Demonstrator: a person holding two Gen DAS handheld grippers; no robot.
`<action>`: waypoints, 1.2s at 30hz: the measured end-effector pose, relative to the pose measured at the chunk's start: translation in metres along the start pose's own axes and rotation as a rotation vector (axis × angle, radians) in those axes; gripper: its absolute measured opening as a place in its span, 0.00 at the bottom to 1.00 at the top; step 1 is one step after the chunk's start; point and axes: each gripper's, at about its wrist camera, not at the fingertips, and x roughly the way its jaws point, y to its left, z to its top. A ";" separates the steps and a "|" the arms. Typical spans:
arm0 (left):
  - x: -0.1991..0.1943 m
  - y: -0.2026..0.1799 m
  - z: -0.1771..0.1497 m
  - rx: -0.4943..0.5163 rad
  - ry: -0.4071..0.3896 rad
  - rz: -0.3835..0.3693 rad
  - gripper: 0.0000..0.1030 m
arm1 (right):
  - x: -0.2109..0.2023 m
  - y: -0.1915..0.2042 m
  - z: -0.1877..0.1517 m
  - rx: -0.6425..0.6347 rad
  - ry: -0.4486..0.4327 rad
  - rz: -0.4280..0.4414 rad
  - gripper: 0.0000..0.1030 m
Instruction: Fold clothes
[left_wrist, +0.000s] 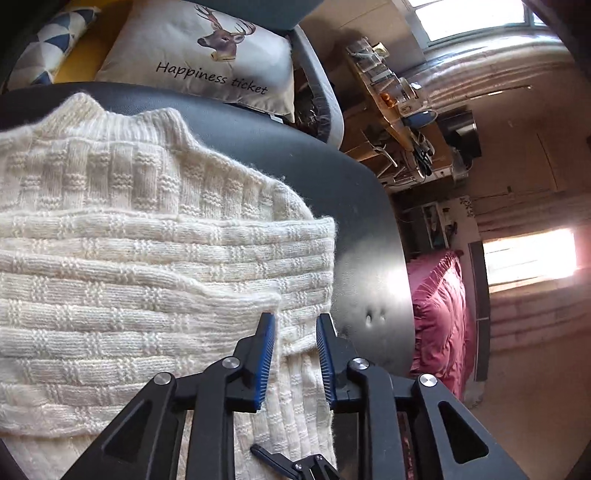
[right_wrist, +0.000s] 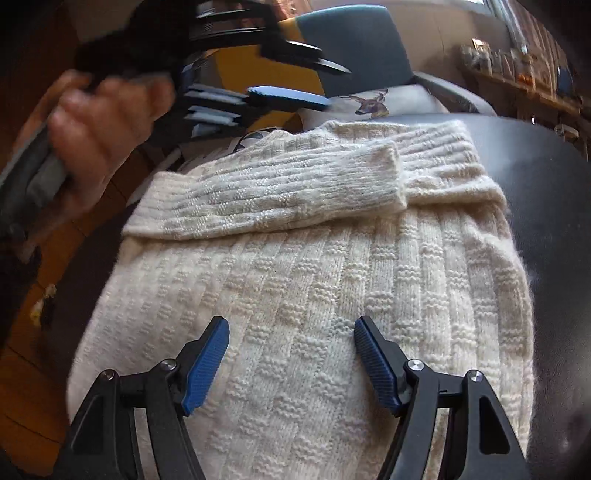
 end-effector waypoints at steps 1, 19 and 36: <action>-0.008 0.002 -0.002 -0.011 -0.014 -0.023 0.23 | -0.005 -0.010 0.006 0.060 -0.009 0.037 0.70; -0.180 0.204 -0.156 -0.468 -0.398 -0.219 0.39 | 0.040 -0.093 0.073 0.584 -0.085 0.218 0.39; -0.198 0.244 -0.154 -0.751 -0.607 -0.438 0.43 | 0.055 -0.066 0.071 0.351 -0.045 0.038 0.22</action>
